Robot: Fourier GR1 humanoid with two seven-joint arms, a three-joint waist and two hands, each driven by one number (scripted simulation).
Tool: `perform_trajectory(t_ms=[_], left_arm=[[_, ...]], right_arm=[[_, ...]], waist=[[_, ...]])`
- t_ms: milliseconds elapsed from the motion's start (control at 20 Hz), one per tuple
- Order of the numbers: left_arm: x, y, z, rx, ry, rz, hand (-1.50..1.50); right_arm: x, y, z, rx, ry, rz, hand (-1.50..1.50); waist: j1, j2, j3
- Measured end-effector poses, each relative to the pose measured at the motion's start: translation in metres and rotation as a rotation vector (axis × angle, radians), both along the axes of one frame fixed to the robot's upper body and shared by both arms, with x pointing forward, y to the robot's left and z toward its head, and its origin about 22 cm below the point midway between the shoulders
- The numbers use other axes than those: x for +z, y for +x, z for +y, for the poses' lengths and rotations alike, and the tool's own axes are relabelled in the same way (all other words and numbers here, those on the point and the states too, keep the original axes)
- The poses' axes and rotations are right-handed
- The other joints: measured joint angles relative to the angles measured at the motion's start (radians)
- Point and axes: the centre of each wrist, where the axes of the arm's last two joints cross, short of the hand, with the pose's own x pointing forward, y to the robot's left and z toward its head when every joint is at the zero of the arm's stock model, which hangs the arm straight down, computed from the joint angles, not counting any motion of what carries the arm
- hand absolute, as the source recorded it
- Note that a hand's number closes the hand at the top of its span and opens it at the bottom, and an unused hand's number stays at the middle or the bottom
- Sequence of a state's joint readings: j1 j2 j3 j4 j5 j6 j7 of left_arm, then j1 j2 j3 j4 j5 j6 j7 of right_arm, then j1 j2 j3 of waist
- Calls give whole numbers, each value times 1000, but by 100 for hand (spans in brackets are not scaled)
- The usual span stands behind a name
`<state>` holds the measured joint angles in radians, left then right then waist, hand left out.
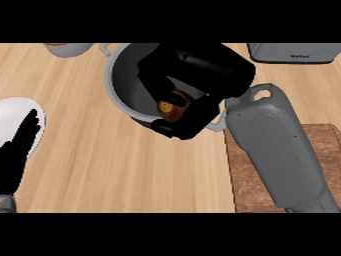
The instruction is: Pick the sweet potato from the cutting board and place it in the pot
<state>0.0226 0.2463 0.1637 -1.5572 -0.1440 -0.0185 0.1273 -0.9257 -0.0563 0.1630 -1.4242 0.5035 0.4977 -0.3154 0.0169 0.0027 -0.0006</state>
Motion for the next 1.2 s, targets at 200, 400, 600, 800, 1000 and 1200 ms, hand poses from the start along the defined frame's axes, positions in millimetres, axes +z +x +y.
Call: perform_trajectory(t_ms=[200, 400, 600, 800, 1000, 1200], left_arm=[[1, 3, -1, -11, -3, -7, 0], [1, 6, -2, -13, -4, -5, 0], [5, 11, -9, -33, 4, -9, 0], [4, 19, -14, -50, 2, -12, 0], [7, 24, -16, -66, 2, -14, 0], [6, 29, -26, -86, 0, -20, 0]], right_arm=[[-9, 23, 30, -11, -21, -3, 150], [-25, 38, 54, -10, -50, -16, 150], [-40, 47, 73, -29, -93, -72, 150], [-55, 56, 81, -42, -129, -61, -150], [-73, 61, 80, -48, -159, 34, -150], [-76, 65, 81, -25, -155, 115, -150]], waist=[[10, 3, 0], [17, 5, 0], [33, 8, 0], [50, 13, -1], [66, 15, -1], [81, 19, -1]])
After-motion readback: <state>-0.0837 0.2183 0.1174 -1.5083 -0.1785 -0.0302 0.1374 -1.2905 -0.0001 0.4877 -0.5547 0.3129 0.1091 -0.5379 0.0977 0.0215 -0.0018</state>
